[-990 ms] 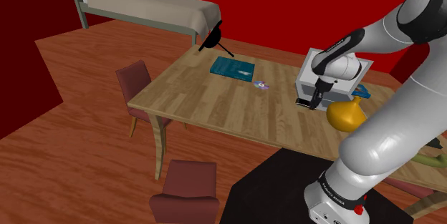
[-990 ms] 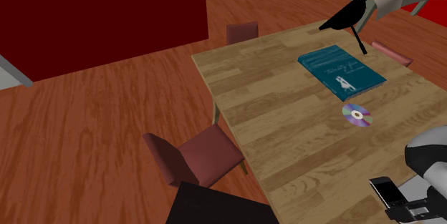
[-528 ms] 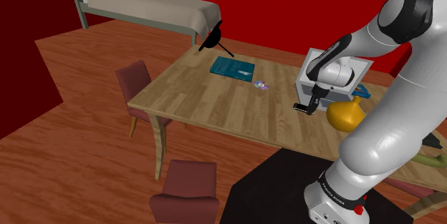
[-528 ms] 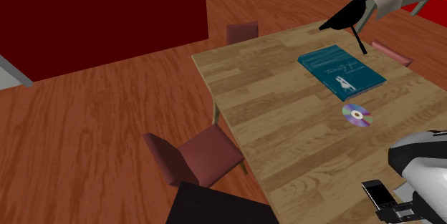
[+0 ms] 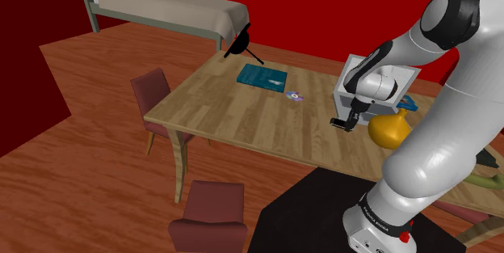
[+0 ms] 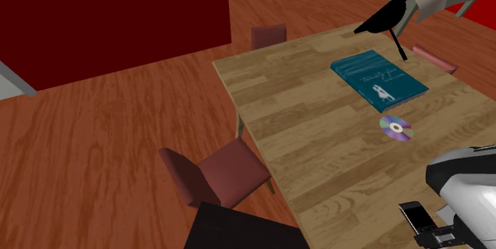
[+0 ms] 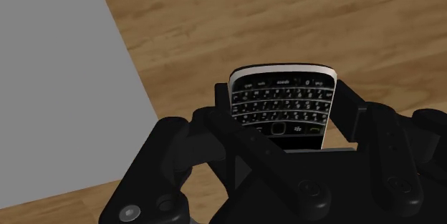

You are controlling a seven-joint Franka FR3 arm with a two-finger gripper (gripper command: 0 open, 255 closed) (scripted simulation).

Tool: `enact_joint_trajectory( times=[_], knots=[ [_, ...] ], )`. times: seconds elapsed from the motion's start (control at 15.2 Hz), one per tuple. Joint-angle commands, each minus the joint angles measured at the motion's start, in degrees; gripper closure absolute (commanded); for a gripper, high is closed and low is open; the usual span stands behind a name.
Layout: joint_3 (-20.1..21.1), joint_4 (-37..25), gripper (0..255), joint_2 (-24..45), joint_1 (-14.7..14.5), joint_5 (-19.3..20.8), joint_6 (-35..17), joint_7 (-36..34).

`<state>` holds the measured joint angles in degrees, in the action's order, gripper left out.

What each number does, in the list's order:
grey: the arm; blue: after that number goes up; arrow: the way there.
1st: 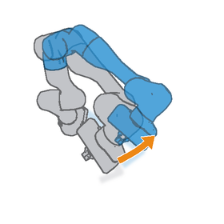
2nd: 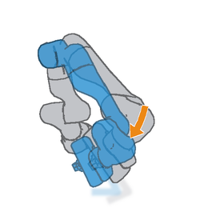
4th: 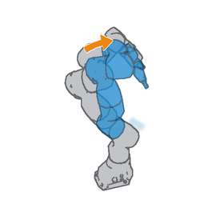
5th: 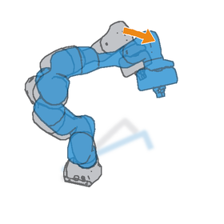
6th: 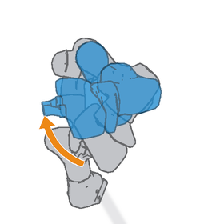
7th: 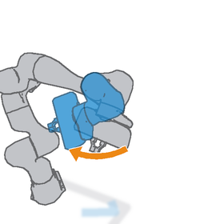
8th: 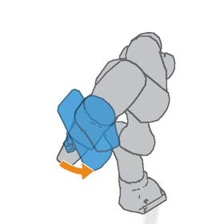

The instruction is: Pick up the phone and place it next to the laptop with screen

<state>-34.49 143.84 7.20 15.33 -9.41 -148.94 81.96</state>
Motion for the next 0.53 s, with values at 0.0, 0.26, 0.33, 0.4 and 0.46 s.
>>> enact_joint_trajectory(
  times=[0.0,0.26,0.33,0.4,0.46],
  knots=[
    [0.0,0.0,0,0.0,0.0,0.0,0.0,0.0],
    [0.0,0.0,0,0.0,0.0,0.0,0.0,0.0],
    [0.0,0.0,0,0.0,0.0,0.0,0.0,0.0],
    [-0.9,-0.1,0,-2.3,-0.5,2.7,1.8,-2.0],
    [-1.6,-0.3,0,-4.5,-0.9,5.3,3.8,-3.8]
  ],
)
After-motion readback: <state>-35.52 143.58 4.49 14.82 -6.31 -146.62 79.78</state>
